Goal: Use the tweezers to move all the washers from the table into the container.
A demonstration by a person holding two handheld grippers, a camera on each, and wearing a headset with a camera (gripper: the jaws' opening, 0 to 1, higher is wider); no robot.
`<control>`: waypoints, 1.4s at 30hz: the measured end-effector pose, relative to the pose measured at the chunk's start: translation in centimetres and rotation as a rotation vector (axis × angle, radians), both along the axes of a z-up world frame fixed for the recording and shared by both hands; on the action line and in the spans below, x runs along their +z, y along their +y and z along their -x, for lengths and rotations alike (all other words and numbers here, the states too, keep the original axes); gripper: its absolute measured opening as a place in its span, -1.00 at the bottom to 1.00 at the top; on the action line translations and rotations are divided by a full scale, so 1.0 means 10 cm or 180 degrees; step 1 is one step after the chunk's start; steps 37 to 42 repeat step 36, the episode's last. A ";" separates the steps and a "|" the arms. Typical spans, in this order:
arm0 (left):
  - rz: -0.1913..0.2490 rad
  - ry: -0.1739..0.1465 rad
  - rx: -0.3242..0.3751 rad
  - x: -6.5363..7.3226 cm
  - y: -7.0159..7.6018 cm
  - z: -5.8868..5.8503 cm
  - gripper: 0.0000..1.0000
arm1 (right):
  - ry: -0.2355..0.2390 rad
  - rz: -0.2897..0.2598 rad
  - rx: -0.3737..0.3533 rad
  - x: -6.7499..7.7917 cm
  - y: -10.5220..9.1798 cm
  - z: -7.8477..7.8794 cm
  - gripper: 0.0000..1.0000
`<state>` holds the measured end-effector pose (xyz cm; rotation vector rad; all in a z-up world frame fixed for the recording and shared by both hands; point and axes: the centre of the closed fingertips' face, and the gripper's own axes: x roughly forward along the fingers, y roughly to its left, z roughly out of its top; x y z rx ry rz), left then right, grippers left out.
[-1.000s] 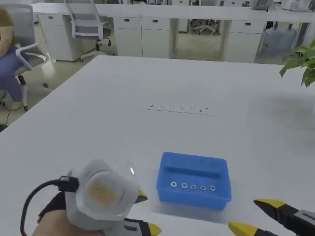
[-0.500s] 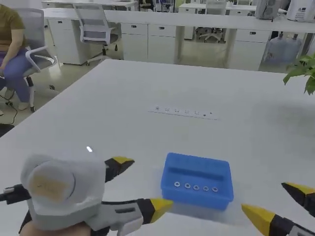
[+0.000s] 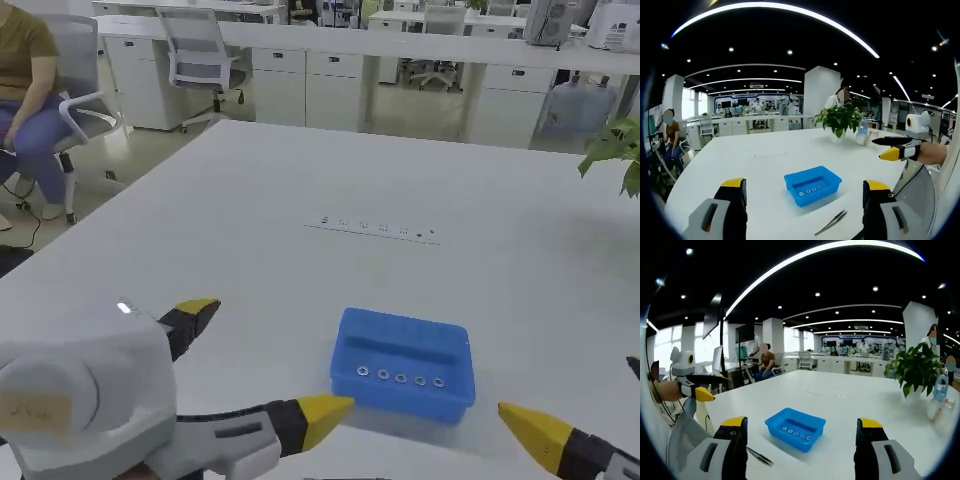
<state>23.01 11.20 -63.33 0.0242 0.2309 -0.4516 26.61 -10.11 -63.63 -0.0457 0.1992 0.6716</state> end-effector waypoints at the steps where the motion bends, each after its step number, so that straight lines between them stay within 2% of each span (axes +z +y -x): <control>1: 0.0007 -0.0004 0.0017 0.00 0.02 0.01 0.98 | -0.0015 -0.0001 -0.0019 0.01 0.00 0.00 0.84; 4: 0.0091 -0.0037 0.0057 0.05 0.05 0.01 0.98 | -0.0028 -0.0031 -0.0068 0.02 -0.02 -0.02 0.97; 11: 0.0262 -0.0175 0.0221 0.19 0.17 -0.01 0.98 | -0.0062 -0.0063 -0.0109 0.05 -0.04 -0.04 0.97; 16: 0.0134 -0.0211 0.0281 0.21 0.21 -0.02 0.98 | -0.0048 -0.0079 -0.0125 0.04 -0.06 -0.09 0.97; 21: 0.0191 -0.0194 0.0304 0.21 0.23 -0.01 0.98 | -0.0030 -0.0060 -0.0089 0.01 -0.02 -0.11 0.97; 22: 0.0166 -0.0197 0.0303 0.20 0.22 0.00 0.98 | -0.0026 -0.0070 -0.0087 0.01 -0.02 -0.11 0.97; 24: 0.0065 -0.0129 0.0288 0.15 0.22 0.01 0.98 | -0.0033 -0.0092 -0.0087 0.02 -0.01 -0.12 0.97; 25: 0.0038 -0.0165 0.0282 0.15 0.21 0.01 0.98 | -0.0036 -0.0094 -0.0085 0.01 0.00 -0.13 0.97; 31: 0.0079 -0.0149 0.0259 0.16 0.21 0.00 0.98 | 0.0000 -0.0072 -0.0052 -0.03 0.04 -0.15 0.97; 42: 0.0052 -0.0119 0.0230 0.14 0.19 -0.03 0.98 | 0.0031 -0.0089 -0.0062 -0.07 0.03 -0.16 0.97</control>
